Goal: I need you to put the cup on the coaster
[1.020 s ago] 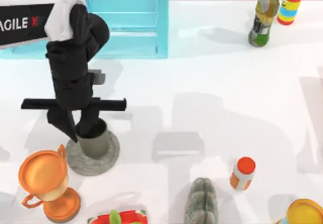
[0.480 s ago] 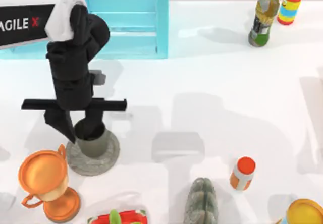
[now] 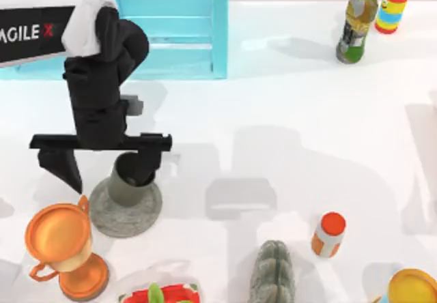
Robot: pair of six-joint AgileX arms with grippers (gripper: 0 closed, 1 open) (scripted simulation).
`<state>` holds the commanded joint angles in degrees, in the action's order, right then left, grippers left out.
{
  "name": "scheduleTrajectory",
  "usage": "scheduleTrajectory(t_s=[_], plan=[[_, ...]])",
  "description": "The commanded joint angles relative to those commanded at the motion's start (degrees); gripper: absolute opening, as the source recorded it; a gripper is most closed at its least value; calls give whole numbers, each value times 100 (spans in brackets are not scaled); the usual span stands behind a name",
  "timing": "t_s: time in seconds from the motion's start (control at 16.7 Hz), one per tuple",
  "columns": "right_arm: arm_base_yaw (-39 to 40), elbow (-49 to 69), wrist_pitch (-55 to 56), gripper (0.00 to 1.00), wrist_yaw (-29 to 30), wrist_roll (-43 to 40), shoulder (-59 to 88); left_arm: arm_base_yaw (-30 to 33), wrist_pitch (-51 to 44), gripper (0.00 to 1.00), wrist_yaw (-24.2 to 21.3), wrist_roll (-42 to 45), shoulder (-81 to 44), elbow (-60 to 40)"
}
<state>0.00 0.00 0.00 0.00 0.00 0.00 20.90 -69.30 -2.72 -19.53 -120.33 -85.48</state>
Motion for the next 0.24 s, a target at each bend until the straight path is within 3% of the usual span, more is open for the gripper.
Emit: scheduleTrajectory(t_s=[0.24], plan=[[0,0,0,100,0,0,0,0,0,100,0,0,0,0]])
